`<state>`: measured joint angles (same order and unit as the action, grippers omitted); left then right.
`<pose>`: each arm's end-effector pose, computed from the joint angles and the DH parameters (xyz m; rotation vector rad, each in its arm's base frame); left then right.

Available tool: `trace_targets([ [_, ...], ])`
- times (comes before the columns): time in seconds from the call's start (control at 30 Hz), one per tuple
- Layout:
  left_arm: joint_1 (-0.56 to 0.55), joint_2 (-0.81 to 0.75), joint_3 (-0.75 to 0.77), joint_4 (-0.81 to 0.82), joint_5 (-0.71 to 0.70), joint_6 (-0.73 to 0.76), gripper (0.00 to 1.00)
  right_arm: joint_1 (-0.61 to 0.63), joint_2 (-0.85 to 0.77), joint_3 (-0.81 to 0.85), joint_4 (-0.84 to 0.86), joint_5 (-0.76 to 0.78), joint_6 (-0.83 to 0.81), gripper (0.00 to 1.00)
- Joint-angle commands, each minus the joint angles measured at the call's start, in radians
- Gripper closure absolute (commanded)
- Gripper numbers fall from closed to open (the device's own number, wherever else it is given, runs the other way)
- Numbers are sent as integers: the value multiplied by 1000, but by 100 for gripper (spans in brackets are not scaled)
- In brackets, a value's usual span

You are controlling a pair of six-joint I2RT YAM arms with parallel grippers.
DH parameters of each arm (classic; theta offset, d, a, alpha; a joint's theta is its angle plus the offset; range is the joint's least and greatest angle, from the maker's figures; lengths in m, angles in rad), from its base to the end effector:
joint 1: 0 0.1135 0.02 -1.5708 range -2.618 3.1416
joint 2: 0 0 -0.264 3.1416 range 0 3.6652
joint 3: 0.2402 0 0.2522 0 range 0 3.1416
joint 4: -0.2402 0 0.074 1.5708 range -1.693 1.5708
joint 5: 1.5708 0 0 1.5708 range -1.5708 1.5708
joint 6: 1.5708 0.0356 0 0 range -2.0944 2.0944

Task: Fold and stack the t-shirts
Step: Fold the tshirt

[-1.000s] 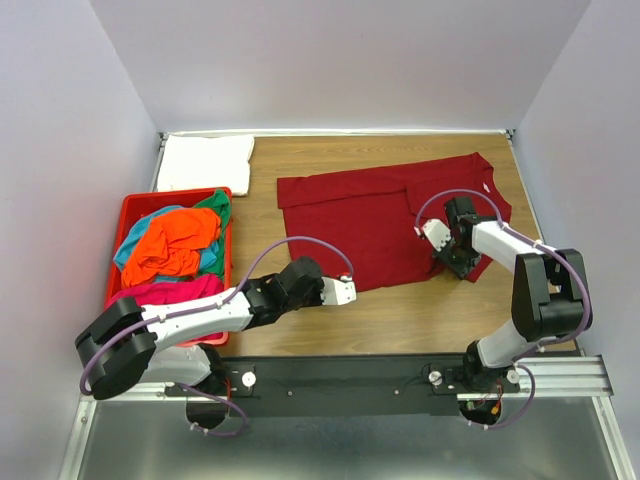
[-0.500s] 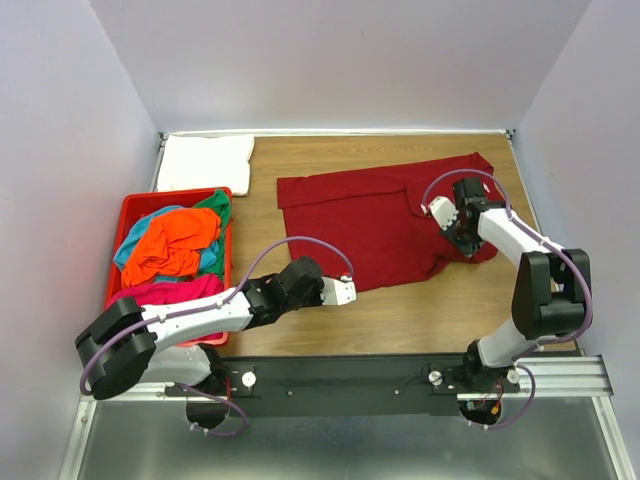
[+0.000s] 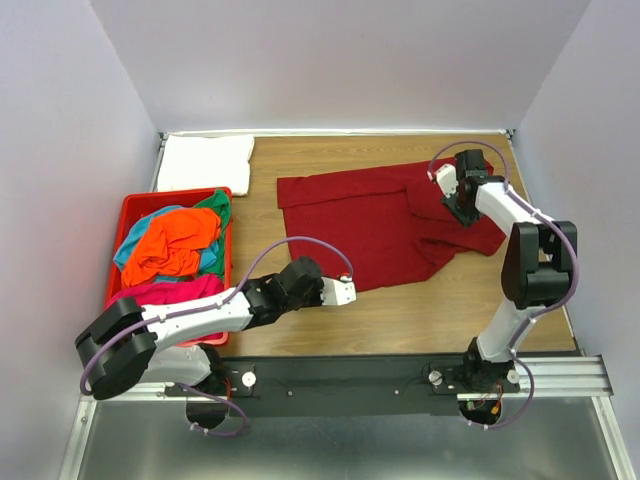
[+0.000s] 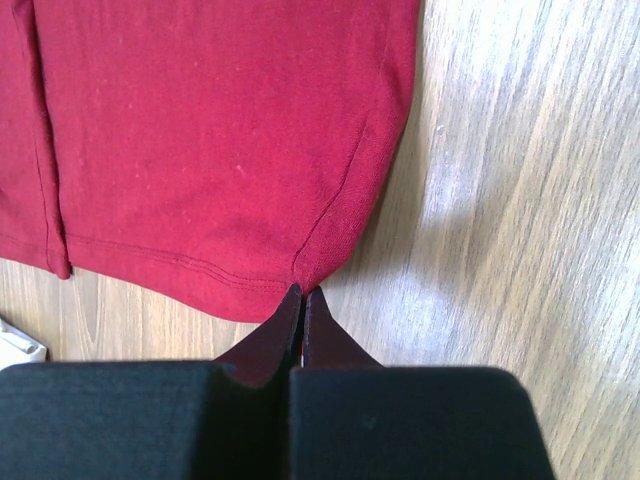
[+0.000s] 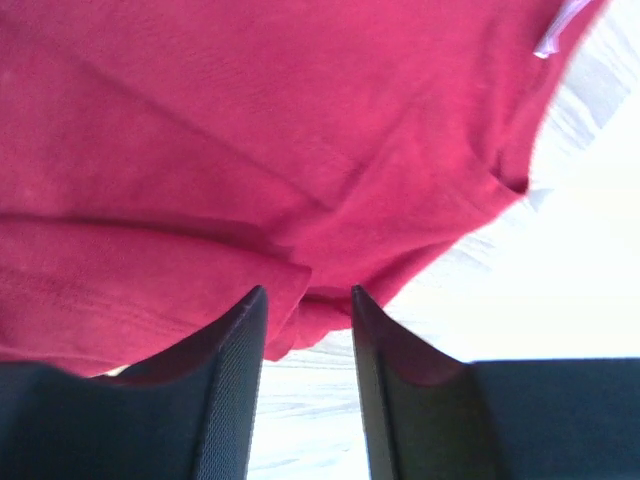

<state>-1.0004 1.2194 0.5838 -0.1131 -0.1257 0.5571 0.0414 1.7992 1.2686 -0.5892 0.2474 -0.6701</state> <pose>0.1344 -0.2012 0.1898 1.5792 1.6907 -0.0796 0.3688 0.0065 0.2008 -0.8818 2.5980 -0.5188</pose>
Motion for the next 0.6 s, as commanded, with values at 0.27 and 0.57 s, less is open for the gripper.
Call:
trace_targets([
  [0.27,8,-11,-7,21,34,10,100,-9,-209,-90,-113,-152,-147,42],
  [0.57,9,-12,-10,23,37,9,100,-12,-143,-156,-185,-172,-229,46],
])
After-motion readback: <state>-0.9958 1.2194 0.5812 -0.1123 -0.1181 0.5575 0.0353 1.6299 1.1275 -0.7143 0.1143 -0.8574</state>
